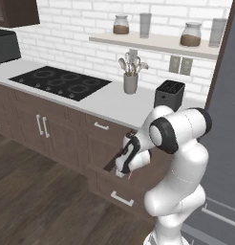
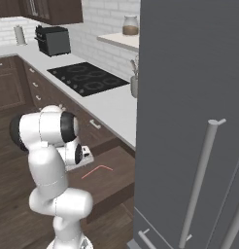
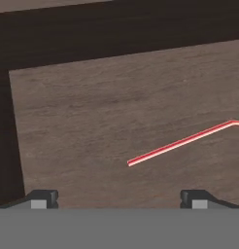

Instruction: Take a straw from the drawer in front and place it inside the glass cup on the dining counter.

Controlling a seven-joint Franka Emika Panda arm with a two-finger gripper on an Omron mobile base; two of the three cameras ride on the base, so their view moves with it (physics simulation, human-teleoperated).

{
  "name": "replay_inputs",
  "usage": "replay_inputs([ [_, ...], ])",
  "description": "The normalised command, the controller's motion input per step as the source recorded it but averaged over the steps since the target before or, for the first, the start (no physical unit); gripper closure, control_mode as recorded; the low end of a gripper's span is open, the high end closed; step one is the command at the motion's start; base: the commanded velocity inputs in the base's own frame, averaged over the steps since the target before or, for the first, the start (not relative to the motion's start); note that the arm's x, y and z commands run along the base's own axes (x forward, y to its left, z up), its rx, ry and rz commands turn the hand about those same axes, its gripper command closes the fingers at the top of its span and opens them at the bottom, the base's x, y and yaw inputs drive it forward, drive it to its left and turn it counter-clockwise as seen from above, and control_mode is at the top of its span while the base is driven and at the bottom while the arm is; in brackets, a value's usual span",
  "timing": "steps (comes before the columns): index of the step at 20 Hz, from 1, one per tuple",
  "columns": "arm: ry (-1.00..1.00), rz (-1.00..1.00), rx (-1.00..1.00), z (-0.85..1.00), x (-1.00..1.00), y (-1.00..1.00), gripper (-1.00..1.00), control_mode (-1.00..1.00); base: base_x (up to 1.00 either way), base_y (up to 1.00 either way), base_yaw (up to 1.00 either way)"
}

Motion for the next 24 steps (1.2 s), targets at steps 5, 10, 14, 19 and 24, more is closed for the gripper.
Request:
replay_inputs([
  [5,0.0,-0.13,0.01,0.41,0.75,-0.17,-1.0,-1.0,0.0,0.0,0.0],
  [10,0.05,-0.19,0.0,0.0,0.57,-0.04,-1.0,-1.0,0.0,0.0,0.0],
  [14,0.01,-0.53,0.0,-0.09,0.18,-0.01,-1.0,-1.0,0.0,0.0,0.0],
  [19,0.06,-0.65,0.07,-0.04,0.01,-0.32,-1.0,-1.0,0.0,0.0,0.0],
  [24,0.1,-0.49,0.1,-0.25,0.24,-0.41,-1.0,-1.0,0.0,0.0,0.0],
])
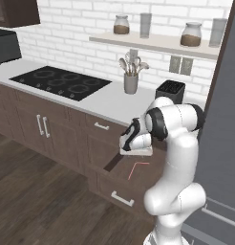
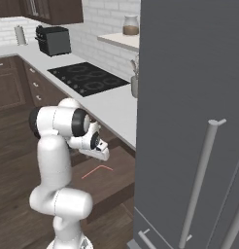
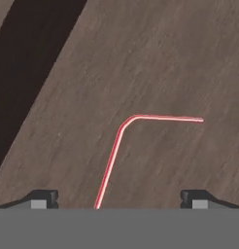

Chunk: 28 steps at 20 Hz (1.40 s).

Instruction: Take a straw from the drawer in front and place it inside the glass cup on the dining counter.

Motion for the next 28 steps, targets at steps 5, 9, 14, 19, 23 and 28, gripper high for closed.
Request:
replay_inputs([
  [5,0.04,-0.31,0.07,-0.41,0.56,-0.11,-1.0,-1.0,0.0,0.0,0.0],
  [9,0.03,-0.25,0.01,-0.44,0.5,0.0,-1.0,-1.0,0.0,0.0,0.0],
  [14,0.01,-0.23,0.0,-0.45,0.11,-0.09,-1.0,-1.0,0.0,0.0,0.0],
  [19,0.0,-0.19,0.01,-0.12,-0.25,-0.09,-1.0,-1.0,0.0,0.0,0.0],
  [23,-0.02,-0.16,0.04,0.04,-0.64,-0.07,-1.0,-1.0,0.0,0.0,0.0],
  [28,-0.03,-0.13,0.01,0.1,-0.15,-0.1,-1.0,-1.0,0.0,0.0,0.0],
])
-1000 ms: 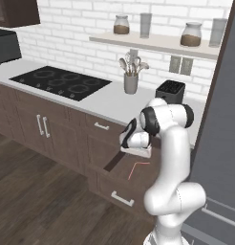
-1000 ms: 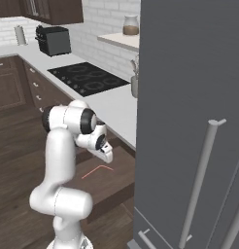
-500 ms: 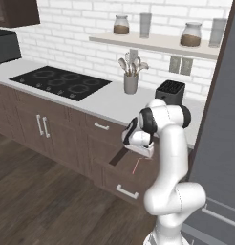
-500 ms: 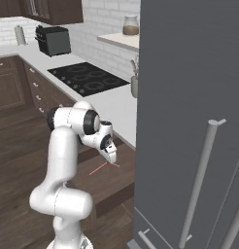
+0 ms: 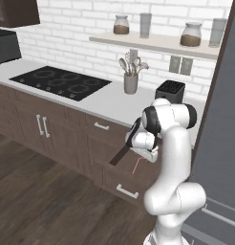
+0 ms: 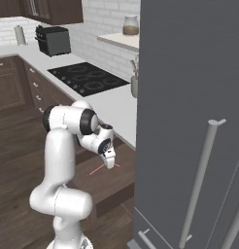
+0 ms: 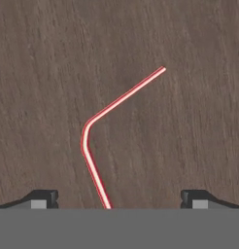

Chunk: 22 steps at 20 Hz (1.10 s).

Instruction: Take a straw from the drawer in front and place it inside the glass cup on the dining counter.

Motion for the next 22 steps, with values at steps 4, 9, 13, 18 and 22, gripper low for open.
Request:
replay_inputs([
  [4,-0.02,-0.06,0.0,0.0,0.38,0.0,-1.0,-1.0,0.0,0.0,0.0],
  [9,0.0,-0.03,0.0,-0.01,0.5,0.0,-1.0,-1.0,0.0,0.0,0.0],
  [13,0.0,-0.03,0.0,-0.06,0.17,-0.12,-1.0,-1.0,0.0,0.0,0.0],
  [18,0.0,-0.05,0.0,-0.17,0.05,-0.07,-1.0,-1.0,0.0,0.0,0.0],
  [22,0.0,-0.06,0.0,-0.09,-0.13,-0.04,-1.0,-1.0,0.0,0.0,0.0],
])
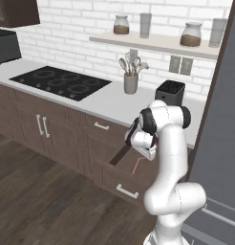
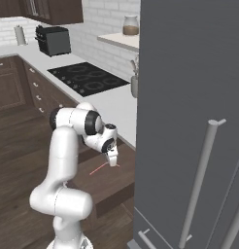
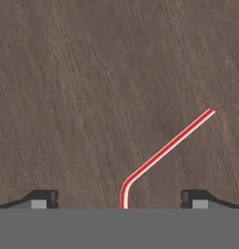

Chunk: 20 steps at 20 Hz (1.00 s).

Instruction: Take a straw from the drawer in front and place it inside the glass cup on the dining counter.

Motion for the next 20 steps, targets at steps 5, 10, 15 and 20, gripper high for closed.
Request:
replay_inputs([
  [5,0.0,-0.08,0.0,-0.08,-0.03,-0.07,-1.0,-1.0,0.0,0.0,0.0],
  [10,0.0,-0.08,0.0,-0.17,0.0,-0.05,-1.0,-1.0,0.0,0.0,0.0],
  [15,0.0,-0.05,0.0,-0.38,0.0,-0.01,-1.0,-1.0,0.0,0.0,0.0],
  [20,0.01,0.0,0.0,-0.54,0.12,0.0,-1.0,-1.0,0.0,0.0,0.0],
])
